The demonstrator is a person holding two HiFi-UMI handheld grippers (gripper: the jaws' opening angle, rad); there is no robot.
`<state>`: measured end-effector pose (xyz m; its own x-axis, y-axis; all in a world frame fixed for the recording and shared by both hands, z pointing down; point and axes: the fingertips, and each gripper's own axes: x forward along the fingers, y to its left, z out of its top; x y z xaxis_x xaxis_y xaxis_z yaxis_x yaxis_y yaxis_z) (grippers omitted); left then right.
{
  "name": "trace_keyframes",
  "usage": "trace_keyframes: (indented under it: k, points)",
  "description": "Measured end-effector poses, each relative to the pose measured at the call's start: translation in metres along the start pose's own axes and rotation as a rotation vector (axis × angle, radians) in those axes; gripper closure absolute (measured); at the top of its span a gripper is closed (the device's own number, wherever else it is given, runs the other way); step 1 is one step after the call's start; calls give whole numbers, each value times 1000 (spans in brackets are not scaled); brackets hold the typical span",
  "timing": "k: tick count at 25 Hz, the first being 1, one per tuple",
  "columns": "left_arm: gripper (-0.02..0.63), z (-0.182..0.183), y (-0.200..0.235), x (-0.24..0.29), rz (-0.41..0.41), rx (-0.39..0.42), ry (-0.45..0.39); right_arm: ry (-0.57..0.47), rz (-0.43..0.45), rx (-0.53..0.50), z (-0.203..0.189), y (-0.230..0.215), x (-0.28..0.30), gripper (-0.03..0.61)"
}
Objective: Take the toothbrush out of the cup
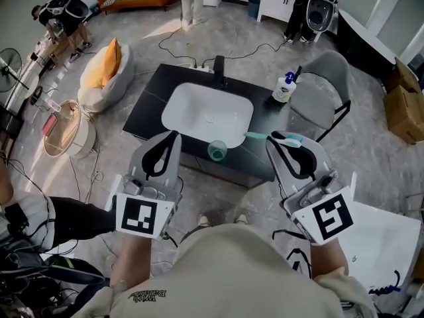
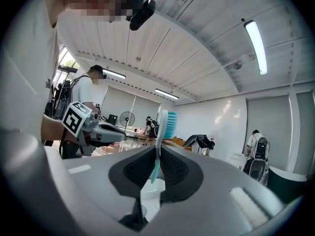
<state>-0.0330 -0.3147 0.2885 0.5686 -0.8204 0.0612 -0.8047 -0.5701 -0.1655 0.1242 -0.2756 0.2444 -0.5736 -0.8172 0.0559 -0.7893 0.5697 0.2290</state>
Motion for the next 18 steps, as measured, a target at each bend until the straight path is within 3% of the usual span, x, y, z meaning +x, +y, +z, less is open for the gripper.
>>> trace_keyframes:
  k: [6, 18]
  points:
    - [612, -14, -1, 0, 9, 2, 31, 38, 20, 79, -25, -4, 4, 546]
    - [612, -12, 7, -3, 16, 13, -3, 46, 26, 70, -26, -1, 8, 546]
